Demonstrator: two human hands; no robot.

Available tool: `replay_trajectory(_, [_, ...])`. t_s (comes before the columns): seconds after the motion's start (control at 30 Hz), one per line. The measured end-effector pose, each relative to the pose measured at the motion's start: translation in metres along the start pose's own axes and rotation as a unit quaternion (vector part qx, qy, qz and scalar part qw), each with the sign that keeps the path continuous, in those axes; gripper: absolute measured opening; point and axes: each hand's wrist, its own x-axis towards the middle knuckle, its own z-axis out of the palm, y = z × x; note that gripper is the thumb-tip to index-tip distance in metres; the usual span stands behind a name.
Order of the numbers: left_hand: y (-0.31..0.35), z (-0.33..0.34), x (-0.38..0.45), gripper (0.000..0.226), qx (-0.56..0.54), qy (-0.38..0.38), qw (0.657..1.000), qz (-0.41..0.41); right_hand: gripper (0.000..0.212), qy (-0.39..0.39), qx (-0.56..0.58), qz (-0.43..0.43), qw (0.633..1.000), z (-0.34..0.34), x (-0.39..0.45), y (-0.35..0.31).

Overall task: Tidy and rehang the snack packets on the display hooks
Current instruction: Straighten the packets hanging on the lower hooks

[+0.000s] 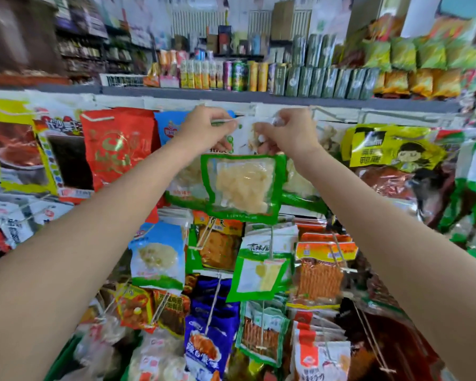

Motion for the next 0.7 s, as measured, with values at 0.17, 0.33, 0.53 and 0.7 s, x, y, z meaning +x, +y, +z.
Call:
replay_trajectory(0.17, [-0.003,0.002,0.000,0.015,0.004,-0.015,1.000,0.001,0.033,-0.013,-0.016,0.020,1.000,-0.004,0.002,0.005])
replay_trajectory(0.33, [-0.007,0.018,0.007,0.030,0.034,-0.002,0.999,-0.029,0.026,0.017,-0.028,0.038,0.999,-0.002,0.007,0.017])
replay_trajectory(0.53, [-0.037,0.019,-0.026,0.059,0.243,-0.015,0.958,0.149,0.042,0.020,-0.126,-0.009,0.992,0.005,-0.014,0.035])
replay_trajectory(0.7, [-0.086,-0.007,-0.079,0.036,0.257,0.024,0.940,0.222,0.026,0.079,-0.105,-0.169,0.977,0.045,-0.067,0.037])
